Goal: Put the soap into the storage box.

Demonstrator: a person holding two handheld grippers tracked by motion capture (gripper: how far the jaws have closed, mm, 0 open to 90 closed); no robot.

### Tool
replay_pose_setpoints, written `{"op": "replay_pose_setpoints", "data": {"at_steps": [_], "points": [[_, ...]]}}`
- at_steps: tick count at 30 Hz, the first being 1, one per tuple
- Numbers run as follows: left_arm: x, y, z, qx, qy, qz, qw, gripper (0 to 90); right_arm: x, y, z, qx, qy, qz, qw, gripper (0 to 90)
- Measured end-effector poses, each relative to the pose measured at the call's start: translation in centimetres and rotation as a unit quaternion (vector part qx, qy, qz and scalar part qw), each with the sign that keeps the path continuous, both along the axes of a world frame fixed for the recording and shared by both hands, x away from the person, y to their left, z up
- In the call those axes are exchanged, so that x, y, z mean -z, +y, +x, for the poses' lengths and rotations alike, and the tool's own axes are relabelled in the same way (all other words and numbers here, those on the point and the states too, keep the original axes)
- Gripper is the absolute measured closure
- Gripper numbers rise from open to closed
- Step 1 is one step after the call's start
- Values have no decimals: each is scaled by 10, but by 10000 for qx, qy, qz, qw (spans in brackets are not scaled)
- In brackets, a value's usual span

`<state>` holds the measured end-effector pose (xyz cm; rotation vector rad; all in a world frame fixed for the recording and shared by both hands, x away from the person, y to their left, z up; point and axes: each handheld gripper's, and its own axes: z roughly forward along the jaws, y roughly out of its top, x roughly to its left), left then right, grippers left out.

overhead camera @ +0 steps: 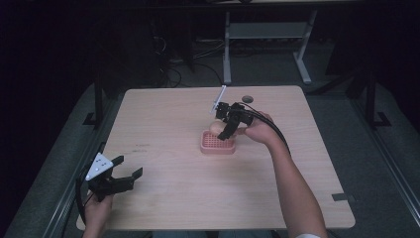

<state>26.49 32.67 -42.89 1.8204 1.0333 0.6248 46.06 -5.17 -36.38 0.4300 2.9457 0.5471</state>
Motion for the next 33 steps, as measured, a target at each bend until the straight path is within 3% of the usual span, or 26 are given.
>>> {"op": "replay_pose_setpoints", "data": {"at_steps": [33], "points": [[0,3,-1,-36,8,-37,10000,143,44,25,17,-42,399,-381,9985,319]]}}
